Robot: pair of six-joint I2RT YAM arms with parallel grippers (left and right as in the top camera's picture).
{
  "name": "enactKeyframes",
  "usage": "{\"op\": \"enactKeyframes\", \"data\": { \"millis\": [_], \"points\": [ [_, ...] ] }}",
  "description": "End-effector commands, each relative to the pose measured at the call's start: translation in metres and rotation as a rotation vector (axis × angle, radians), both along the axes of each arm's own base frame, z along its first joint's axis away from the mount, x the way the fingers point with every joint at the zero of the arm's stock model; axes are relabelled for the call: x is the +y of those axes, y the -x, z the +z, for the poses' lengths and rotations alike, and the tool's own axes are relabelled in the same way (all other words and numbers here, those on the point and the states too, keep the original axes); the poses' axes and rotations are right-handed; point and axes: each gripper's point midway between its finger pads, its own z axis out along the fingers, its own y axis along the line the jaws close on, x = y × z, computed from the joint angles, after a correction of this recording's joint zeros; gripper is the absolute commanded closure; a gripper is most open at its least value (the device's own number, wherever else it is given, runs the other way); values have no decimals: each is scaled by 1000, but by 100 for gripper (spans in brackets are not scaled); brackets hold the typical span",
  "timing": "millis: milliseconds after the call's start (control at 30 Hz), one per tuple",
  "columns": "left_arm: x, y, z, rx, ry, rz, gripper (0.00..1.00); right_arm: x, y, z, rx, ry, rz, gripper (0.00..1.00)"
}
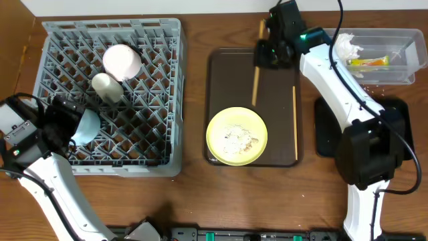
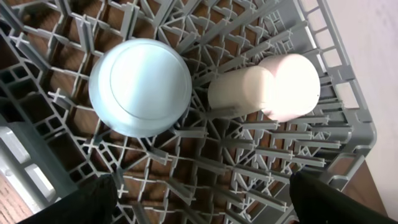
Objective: Sort waste into correct bins and load items into the dishwasher
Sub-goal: 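Lift the chopstick and place it upright in the dish rack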
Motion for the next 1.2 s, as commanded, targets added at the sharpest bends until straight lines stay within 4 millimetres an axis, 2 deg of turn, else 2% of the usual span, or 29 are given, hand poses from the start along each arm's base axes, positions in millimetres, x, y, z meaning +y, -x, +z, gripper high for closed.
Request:
{"op": "enactKeyframes", "data": {
  "millis": [0,267,367,533,667,733,867,900,967,1033,1100,1167],
  "points": [
    [-1,-1,-1,-1,6,-7,10,35,-2,29,-11,-179,4,99],
    [-1,-1,-1,-1,6,-7,10,108,2,75,-137,-373,76,99],
    [-1,-1,-1,-1,6,-7,11,139,10,94,-202,-426,111,99],
    [-1,-1,-1,-1,6,-7,10,164,16,103,-292,-400,78,99],
    [-1,-1,-1,-1,6,-7,10,188,22,114,-343,-458,97,99],
    [-1,-1,-1,-1,6,-7,10,199,26,110,-337,-476,98,99],
    [-1,-1,-1,-1,6,-7,10,220,37,79,-294,-449,122,96],
    [-1,-1,-1,-1,6,-7,10,228,41,61,-270,-433,133,96],
    [-1,-1,-1,-1,6,-7,11,235,45,39,-239,-416,139,96],
    [-1,-1,-1,-1,6,-7,10,239,46,22,-214,-401,139,96],
    [-1,-1,-1,-1,6,-7,10,239,45,14,-200,-397,131,95],
    [-1,-1,-1,-1,6,-7,10,236,41,14,-199,-396,123,89]
  ]
}}
